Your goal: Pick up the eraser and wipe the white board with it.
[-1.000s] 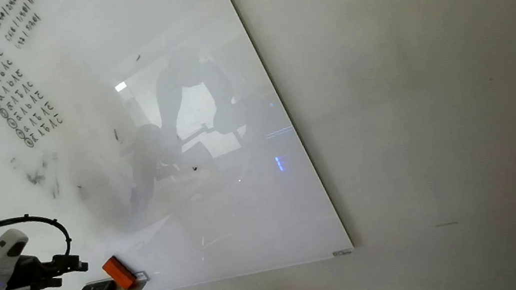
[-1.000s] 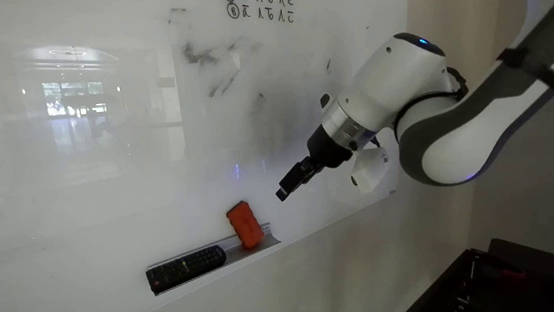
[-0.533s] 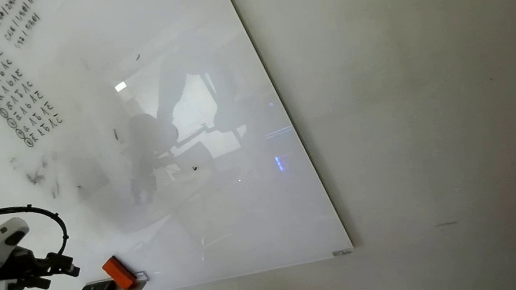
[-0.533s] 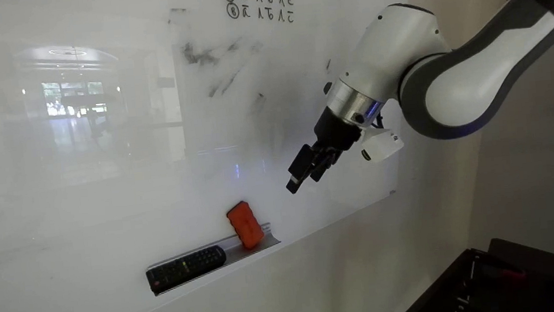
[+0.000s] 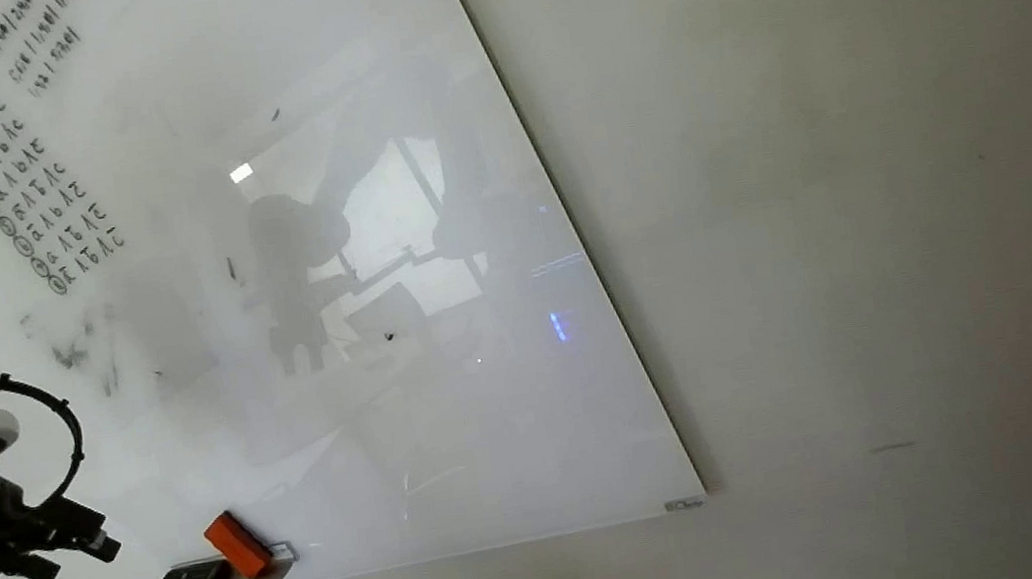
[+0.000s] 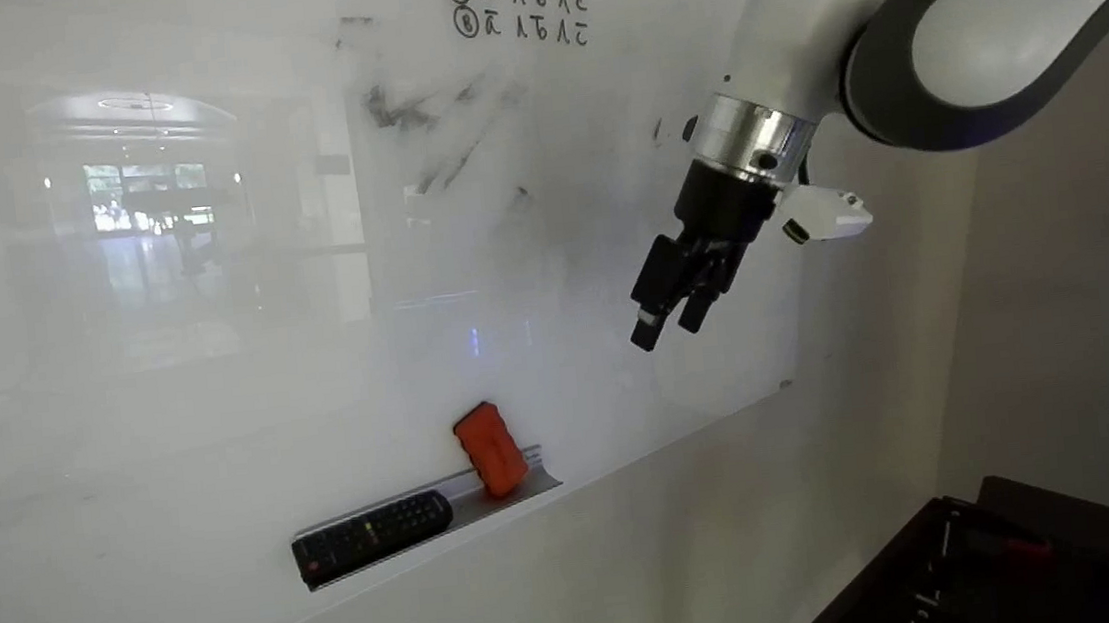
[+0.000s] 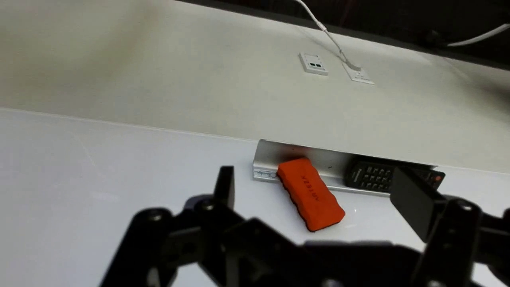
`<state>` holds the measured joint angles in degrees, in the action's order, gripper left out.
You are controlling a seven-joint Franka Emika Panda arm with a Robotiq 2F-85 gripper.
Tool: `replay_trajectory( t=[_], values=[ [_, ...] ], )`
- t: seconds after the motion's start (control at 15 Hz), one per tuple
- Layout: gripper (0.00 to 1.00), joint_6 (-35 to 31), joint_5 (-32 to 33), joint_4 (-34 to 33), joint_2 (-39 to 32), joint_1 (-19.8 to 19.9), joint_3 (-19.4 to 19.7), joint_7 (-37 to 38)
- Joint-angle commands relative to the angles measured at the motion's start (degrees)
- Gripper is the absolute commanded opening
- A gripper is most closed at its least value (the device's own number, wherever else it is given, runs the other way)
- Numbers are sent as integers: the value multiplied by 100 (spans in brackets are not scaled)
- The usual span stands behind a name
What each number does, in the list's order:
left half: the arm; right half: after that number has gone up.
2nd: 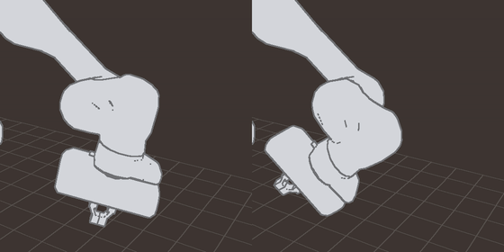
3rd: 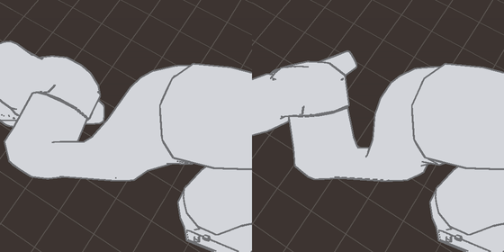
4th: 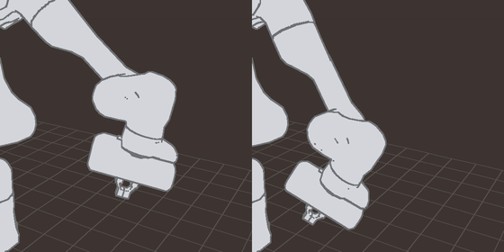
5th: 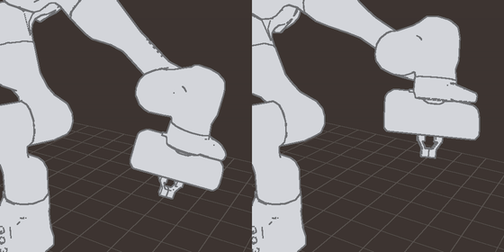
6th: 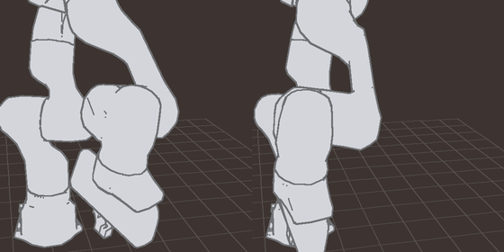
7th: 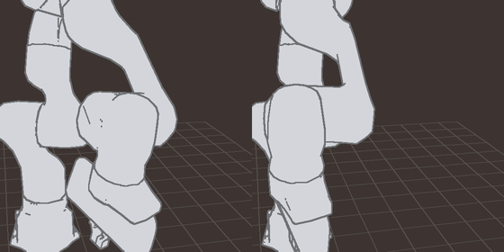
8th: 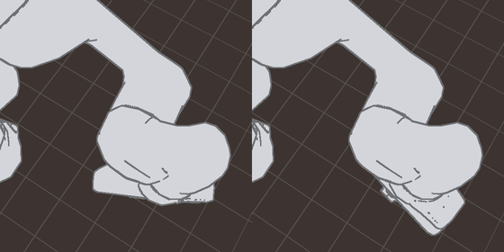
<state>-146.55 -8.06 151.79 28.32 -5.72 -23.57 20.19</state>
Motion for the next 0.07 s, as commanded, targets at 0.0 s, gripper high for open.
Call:
replay_trajectory(
  t=[0.0],
  values=[
    [100,656,331,100,556,-87,225,266]
  ],
)
